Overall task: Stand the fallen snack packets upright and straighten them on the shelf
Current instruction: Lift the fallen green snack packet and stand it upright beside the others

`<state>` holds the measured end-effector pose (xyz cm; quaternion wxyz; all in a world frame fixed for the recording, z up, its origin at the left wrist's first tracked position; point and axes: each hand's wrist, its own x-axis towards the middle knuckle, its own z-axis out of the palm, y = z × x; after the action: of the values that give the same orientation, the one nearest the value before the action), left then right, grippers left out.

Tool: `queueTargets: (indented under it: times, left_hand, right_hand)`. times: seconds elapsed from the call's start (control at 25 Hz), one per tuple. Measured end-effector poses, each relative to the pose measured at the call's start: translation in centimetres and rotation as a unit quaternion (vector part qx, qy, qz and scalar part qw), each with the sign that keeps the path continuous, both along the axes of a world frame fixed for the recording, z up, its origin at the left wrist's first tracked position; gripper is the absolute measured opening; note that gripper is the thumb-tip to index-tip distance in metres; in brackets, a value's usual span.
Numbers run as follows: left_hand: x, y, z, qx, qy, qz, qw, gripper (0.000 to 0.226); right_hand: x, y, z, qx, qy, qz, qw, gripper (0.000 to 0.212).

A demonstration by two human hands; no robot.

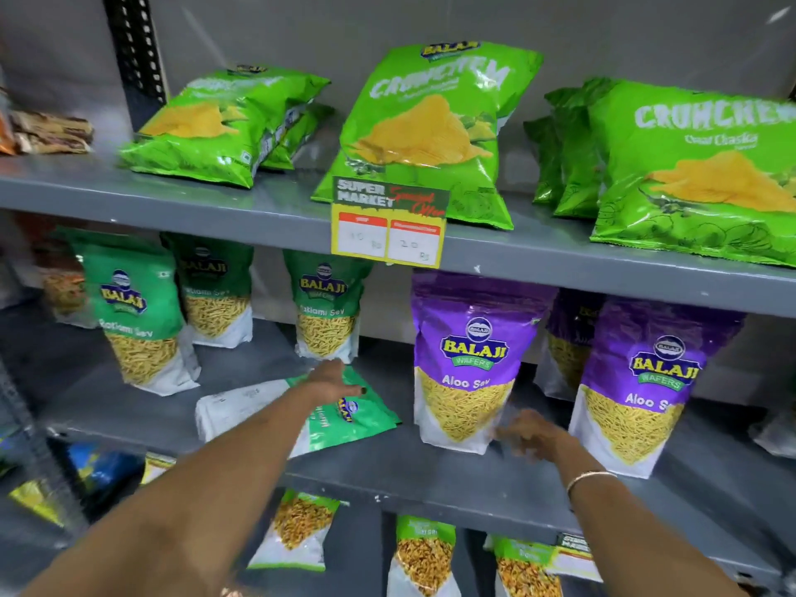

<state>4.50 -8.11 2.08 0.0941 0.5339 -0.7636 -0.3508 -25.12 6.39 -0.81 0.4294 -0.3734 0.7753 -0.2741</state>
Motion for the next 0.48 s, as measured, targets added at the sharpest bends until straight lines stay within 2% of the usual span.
queueTargets:
  times: [0.04, 0.08, 0.16, 0.2, 0.28, 0.32, 0.36, 0.4, 0.44, 0.48]
  left_hand:
    - [2.7, -2.2, -0.7, 0.011, 0.019, -0.046, 0.999, 0.09]
    - [4.8, -4.4, -1.3, 0.062, 0.055, -0.088, 0.993, 0.095]
    - [8.1, -6.6, -2.4, 0.182, 0.123, -0.183, 0.958, 0.087]
    - [9.9, -7.3, -2.7, 0.17, 0.148, -0.174, 0.958, 0.1]
    - [13.0, -6.9, -1.8, 0.049, 0.081, -0.133, 0.987, 0.139]
    - [14.3, -8.4, -1.9, 0.069, 0.009, -0.094, 0.993, 0.133]
    - [15.6, -8.0, -2.1, 0.092, -0.022, -0.058, 0.994, 0.11]
    - [16.2, -8.3, -2.5, 0.109, -0.015, -0.051, 0.993, 0.085]
    - [16.4, -8.4, -3.0, 0.139, 0.02, -0.028, 0.99, 0.07]
    - [16.4, -8.4, -3.0, 0.172, 0.054, -0.014, 0.984, 0.065]
  right_hand:
    - [0.7, 0.4, 0.6, 0.063, 0.006, -0.001, 0.998, 0.026]
    - [1.7, 0.8, 1.0, 0.109, -0.004, -0.01, 0.994, 0.031]
    - [4.5, 0.4, 0.9, 0.14, -0.024, -0.048, 0.989, 0.036]
    - [6.5, -0.1, 0.9, 0.133, -0.027, -0.054, 0.989, 0.037]
    - [11.8, -2.0, 0.3, 0.099, -0.087, -0.076, 0.988, 0.036]
    - [14.5, -3.0, -0.1, 0.082, -0.118, -0.097, 0.985, 0.033]
    - [17.2, -4.0, -0.6, 0.068, -0.134, -0.12, 0.981, 0.03]
    - [19.8, -5.0, -1.2, 0.058, -0.144, -0.144, 0.977, 0.027]
    - [22.3, -5.8, -1.6, 0.04, -0.166, -0.17, 0.971, 0.026]
    - [24.5, -6.5, -2.1, 0.019, -0.196, -0.196, 0.96, 0.027]
